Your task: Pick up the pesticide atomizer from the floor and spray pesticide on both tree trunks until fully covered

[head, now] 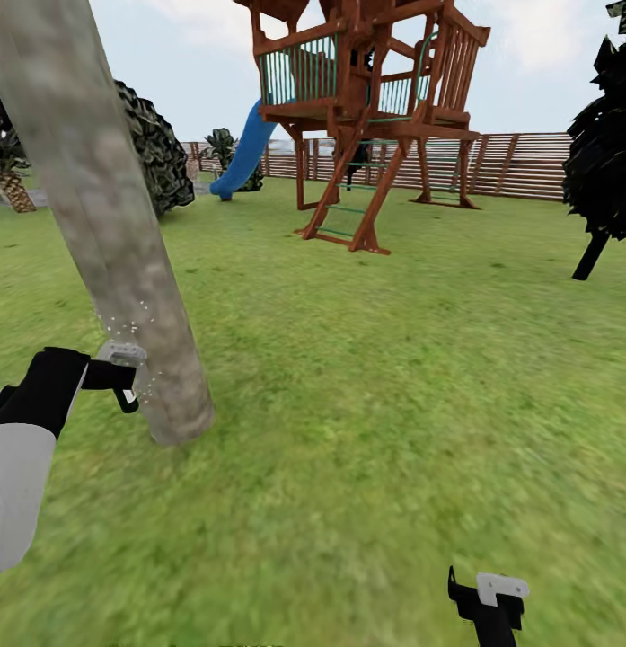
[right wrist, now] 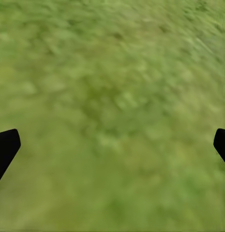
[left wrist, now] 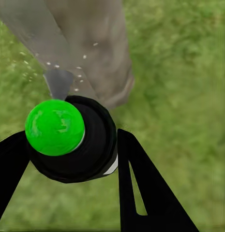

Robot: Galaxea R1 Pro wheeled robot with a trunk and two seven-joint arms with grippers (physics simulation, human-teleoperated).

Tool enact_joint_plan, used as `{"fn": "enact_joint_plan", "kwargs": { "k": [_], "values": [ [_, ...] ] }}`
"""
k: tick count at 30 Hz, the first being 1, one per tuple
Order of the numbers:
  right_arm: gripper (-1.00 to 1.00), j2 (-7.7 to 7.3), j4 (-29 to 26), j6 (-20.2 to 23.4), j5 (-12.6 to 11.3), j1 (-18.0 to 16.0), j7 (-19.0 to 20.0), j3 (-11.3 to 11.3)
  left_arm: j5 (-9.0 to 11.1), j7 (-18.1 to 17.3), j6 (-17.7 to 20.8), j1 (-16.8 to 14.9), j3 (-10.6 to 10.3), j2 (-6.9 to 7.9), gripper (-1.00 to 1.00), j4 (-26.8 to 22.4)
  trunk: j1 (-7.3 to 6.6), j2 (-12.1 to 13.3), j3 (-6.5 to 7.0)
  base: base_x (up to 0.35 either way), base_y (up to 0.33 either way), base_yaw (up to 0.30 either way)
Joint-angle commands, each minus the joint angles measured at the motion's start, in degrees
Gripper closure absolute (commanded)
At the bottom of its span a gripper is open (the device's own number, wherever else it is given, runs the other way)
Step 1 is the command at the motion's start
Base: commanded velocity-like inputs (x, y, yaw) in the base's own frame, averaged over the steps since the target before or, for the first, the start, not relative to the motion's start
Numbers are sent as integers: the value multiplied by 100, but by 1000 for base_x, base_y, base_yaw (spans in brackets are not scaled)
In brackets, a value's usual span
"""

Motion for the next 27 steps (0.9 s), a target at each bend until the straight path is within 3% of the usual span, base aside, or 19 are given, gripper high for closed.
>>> {"fn": "enact_joint_plan", "kwargs": {
  "k": [1,7,12,18,19,23,25,27],
  "values": [
    [-100,0,0,0,0,0,0,1,2,1,-3,0,5,-4,100,2,0,0,0,0,-272,274],
    [-100,0,0,0,0,0,0,1,4,20,-14,0,19,-9,100,4,0,0,0,0,-272,260],
    [-100,-2,0,0,0,0,0,-3,2,50,-15,0,19,-16,100,6,0,0,0,0,-272,15],
    [-100,0,0,1,-2,0,0,-3,-9,153,-6,0,23,-222,100,30,0,0,0,0,-272,0],
    [-100,0,0,0,-1,0,0,-3,-12,212,-6,3,45,-202,100,49,0,0,0,0,-272,0],
    [-100,-1,0,0,-6,0,0,-3,-15,387,-21,174,223,139,100,88,0,0,0,0,-272,9],
    [-100,0,0,0,-5,0,-1,-3,1,734,-23,277,232,122,100,91,0,0,0,0,-272,187],
    [-100,0,0,0,-5,0,0,-3,22,965,-17,299,236,11,100,90,0,0,0,44,-272,254]
  ]
}}
